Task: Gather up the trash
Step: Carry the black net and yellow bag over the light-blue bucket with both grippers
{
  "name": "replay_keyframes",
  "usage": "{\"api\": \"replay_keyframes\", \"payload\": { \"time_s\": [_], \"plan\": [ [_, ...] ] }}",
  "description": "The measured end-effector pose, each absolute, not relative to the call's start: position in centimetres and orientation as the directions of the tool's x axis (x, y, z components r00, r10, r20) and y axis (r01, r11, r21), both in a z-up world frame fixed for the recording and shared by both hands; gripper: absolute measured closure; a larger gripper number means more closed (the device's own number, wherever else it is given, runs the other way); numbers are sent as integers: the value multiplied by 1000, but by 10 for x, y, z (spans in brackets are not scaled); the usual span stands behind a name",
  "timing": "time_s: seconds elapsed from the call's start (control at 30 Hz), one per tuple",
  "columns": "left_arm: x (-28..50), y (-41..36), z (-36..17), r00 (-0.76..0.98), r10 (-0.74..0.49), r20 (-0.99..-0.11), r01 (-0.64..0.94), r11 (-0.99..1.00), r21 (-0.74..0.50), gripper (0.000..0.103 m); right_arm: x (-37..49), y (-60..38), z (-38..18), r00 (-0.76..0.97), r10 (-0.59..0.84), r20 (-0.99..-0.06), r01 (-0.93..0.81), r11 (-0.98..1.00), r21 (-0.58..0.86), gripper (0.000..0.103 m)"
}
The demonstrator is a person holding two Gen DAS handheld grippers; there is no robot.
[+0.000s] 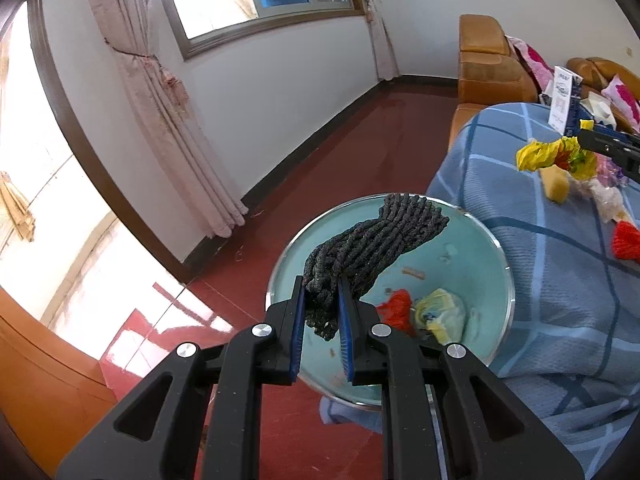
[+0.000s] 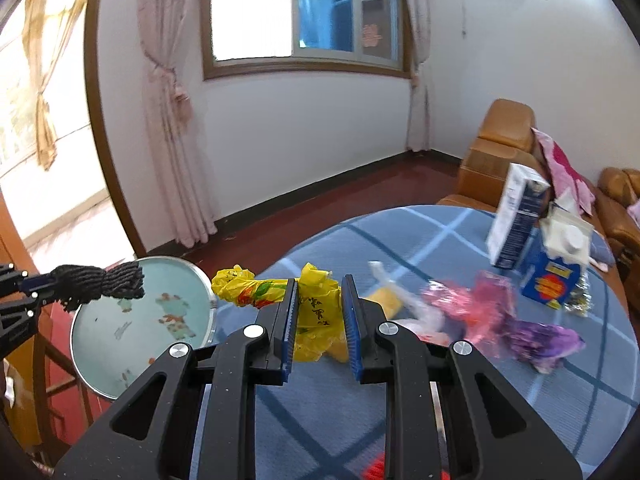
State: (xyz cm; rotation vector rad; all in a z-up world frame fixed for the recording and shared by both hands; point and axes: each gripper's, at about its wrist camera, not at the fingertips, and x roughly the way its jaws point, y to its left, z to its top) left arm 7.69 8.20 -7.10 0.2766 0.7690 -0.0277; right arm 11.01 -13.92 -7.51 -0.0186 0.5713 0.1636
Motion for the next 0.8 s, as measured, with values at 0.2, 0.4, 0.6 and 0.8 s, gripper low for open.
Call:
{"api": "replay_keyframes", "payload": {
  "time_s": [0.2, 0.4, 0.6, 0.8],
  "plan": [
    [78, 91, -70, 729, 118, -675, 97, 957, 272, 88, 117, -116, -78, 818, 182, -545, -207, 978, 16, 81],
    [77, 100, -73, 722, 133, -679, 78, 959, 271, 88, 127, -95, -81, 804, 208, -556, -246, 969, 6, 81],
    [80, 109, -74, 715, 150, -682, 48, 964, 262, 88, 132, -77, -81, 794, 231, -563, -281, 960, -3, 81],
    [82, 114, -74, 713, 158, -683, 32, 966, 256, 88, 134, -66, -84, 784, 244, -571, -304, 953, -10, 81]
  ]
}}
